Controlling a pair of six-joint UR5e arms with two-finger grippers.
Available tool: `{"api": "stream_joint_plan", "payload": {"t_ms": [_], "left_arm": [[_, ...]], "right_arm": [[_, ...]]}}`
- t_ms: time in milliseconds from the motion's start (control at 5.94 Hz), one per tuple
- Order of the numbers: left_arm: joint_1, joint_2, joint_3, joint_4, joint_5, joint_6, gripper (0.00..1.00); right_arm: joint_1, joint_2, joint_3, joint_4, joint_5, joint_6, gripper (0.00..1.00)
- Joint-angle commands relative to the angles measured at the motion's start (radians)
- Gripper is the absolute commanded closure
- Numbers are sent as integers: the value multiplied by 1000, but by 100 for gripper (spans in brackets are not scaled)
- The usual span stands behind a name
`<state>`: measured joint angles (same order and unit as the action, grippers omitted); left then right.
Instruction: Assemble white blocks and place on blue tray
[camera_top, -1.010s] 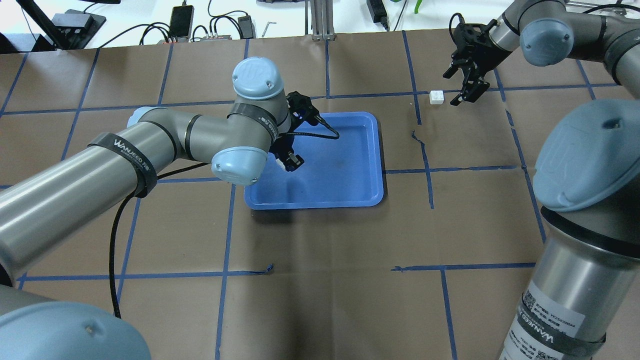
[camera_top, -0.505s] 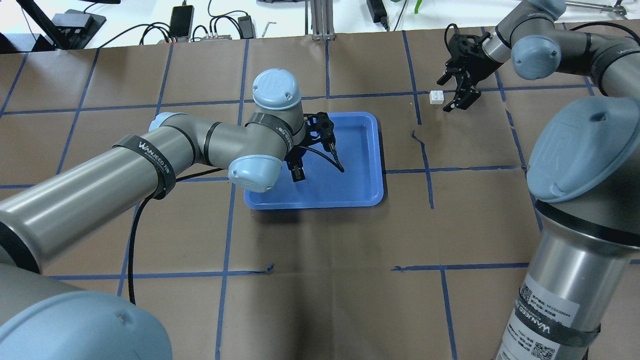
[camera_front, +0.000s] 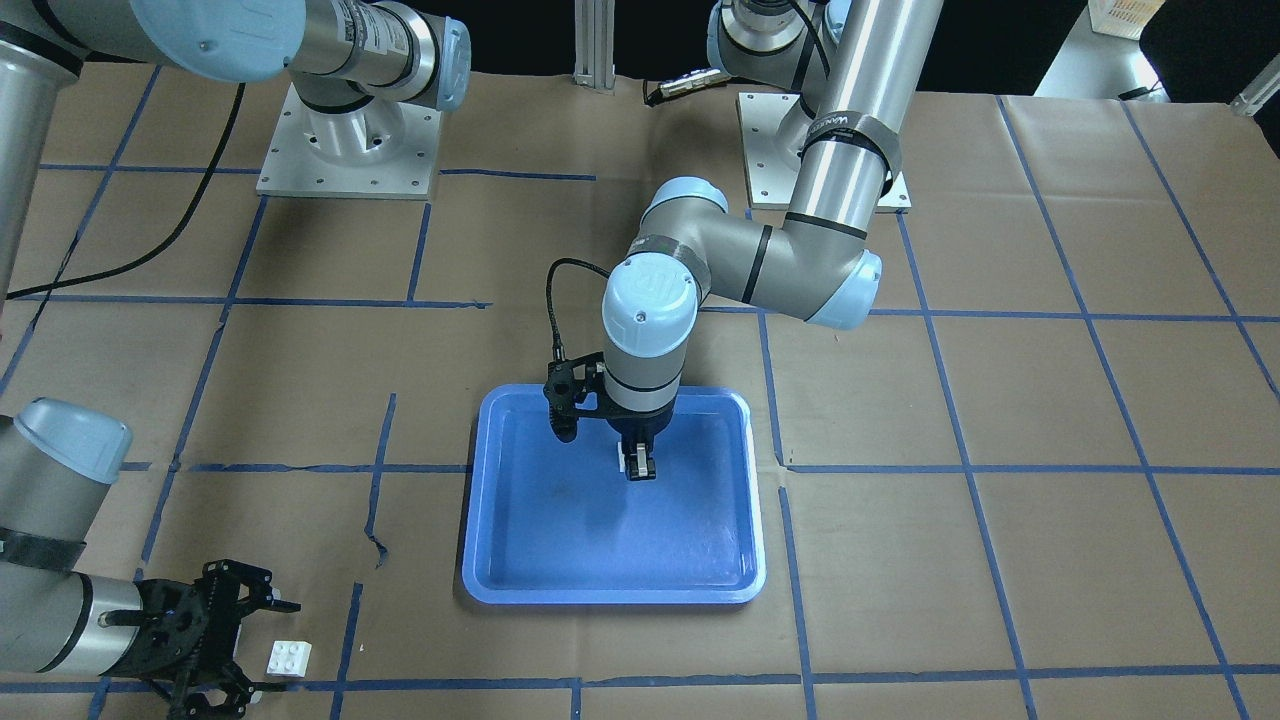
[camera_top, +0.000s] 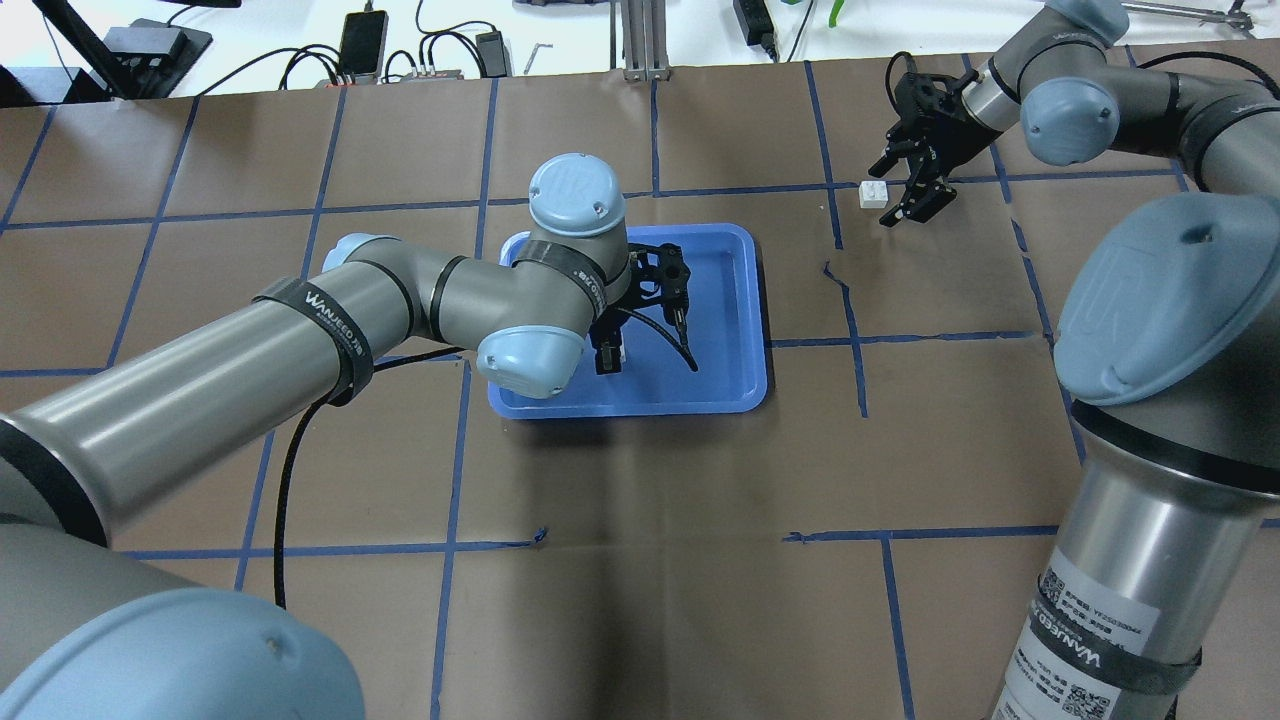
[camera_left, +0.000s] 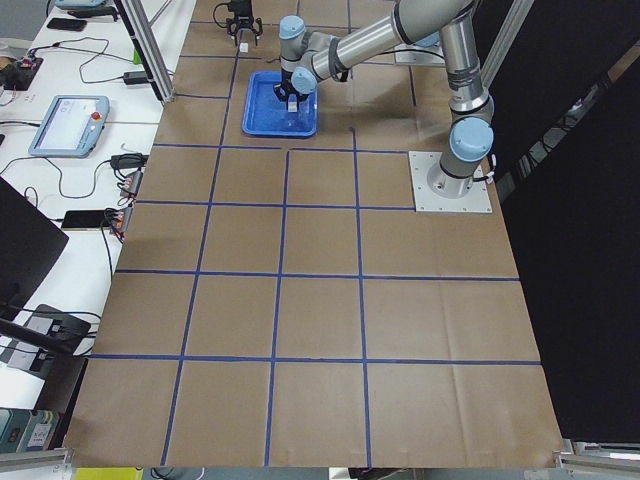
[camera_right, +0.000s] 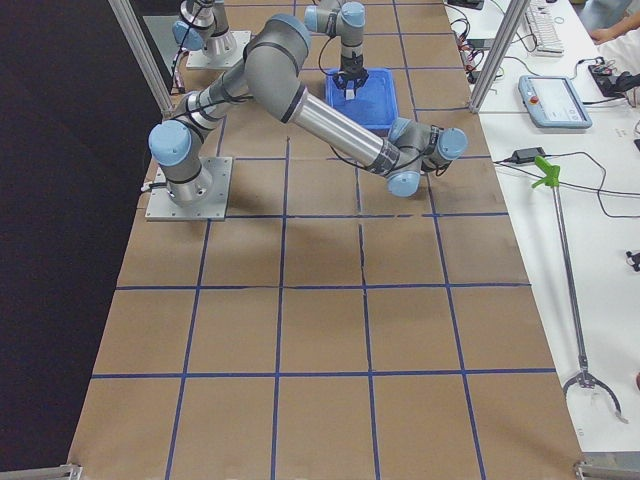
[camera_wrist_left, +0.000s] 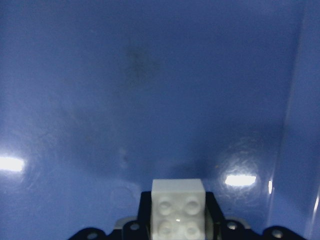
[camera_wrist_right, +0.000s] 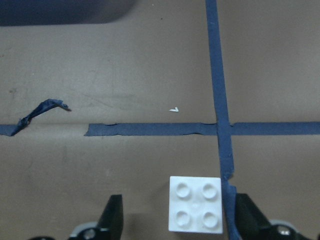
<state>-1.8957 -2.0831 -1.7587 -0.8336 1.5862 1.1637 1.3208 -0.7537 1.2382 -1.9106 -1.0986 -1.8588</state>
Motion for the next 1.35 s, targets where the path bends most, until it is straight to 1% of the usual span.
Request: {"api": "stream_joint_plan", "payload": {"t_ms": [0,168,337,505,673,842,1010,1178], "left_arm": [[0,-8,-10,39,0,-4,78],[-2,-8,-10,42,0,-4,58],[0,-8,-13,39,-24,-4,2],[0,-3,-9,30,-19,-2,1],[0,18,2,22,-19,1,1],[3,50,10,-17,-20,-2,1],[7,122,18,-119,-20,-2,1],[26,193,46,-236,-23,-2,1]], "right_arm": [[0,-1,1,-14,5,-3,52],[0,-1,1,-18,5,-5,58],[0,-3,-3,-25,3,-5,68],[0,-4,-3,-43,3,-5,71],[0,-33,-3,-44,2,4,72],[0,-74,3,-35,-6,10,72],[6,-110,10,-22,-9,30,72],[33,-156,42,-21,-9,100,72]]}}
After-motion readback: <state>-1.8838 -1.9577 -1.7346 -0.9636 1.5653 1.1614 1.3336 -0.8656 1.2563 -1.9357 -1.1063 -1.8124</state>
